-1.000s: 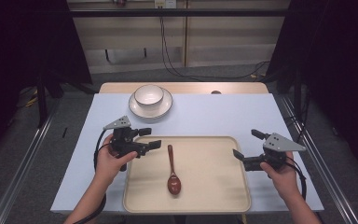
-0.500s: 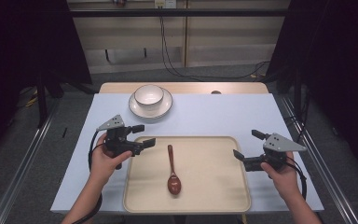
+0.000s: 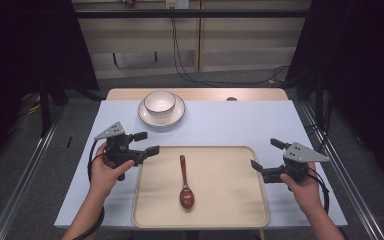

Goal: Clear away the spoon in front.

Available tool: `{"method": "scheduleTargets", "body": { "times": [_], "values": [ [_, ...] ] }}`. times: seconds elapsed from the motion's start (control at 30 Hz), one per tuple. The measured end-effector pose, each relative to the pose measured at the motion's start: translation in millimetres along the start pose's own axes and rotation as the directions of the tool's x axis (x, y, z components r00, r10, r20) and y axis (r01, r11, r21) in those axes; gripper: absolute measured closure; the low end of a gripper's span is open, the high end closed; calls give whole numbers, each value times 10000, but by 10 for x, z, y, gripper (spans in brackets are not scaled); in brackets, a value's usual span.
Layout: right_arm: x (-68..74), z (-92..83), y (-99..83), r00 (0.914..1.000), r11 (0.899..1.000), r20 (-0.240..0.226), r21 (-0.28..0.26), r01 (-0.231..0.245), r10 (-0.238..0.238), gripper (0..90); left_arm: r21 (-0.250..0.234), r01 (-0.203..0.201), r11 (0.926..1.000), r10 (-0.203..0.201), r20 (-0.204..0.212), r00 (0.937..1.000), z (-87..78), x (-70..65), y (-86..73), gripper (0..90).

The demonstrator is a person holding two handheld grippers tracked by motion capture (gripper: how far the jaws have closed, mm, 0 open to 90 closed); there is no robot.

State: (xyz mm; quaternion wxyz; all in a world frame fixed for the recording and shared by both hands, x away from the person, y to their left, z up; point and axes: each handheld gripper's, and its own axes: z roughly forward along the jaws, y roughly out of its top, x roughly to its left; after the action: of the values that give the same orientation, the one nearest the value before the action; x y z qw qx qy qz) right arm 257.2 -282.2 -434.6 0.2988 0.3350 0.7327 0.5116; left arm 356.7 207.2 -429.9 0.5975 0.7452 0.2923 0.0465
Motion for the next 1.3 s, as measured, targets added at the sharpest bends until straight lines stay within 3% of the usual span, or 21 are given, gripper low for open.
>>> {"method": "scheduleTargets", "body": {
  "times": [0.43,0.77,0.83,1.03,1.1,1.23,1.3],
  "values": [
    [-12,4,2,10000,10000,7,10,-57,57,22,-154,-9,9999,6,-178,9998,-129,89,-33,110],
    [-21,-1,4,10000,10000,38,-49,-77,77,22,-355,-427,9985,422,-168,9990,-262,133,-60,81],
    [-19,-4,5,9999,9999,14,-38,-105,105,22,-457,-402,9981,390,-267,9989,-291,138,-66,78],
    [-29,-14,5,10000,10000,20,-5,-59,59,22,-527,-909,9945,881,-525,9947,-387,162,-70,70],
    [-27,-14,4,9999,9999,-5,-25,-103,103,22,-640,-1198,9907,1151,-733,9906,-443,170,-77,69],
    [-27,-15,1,10000,10000,27,-3,-82,82,22,-606,-1310,9895,1248,-969,9874,-490,195,-98,63],
    [-25,-14,2,9999,9999,47,-38,-97,97,22,-630,-1164,9912,1100,-971,9892,-494,215,-115,63]
  ]
}}
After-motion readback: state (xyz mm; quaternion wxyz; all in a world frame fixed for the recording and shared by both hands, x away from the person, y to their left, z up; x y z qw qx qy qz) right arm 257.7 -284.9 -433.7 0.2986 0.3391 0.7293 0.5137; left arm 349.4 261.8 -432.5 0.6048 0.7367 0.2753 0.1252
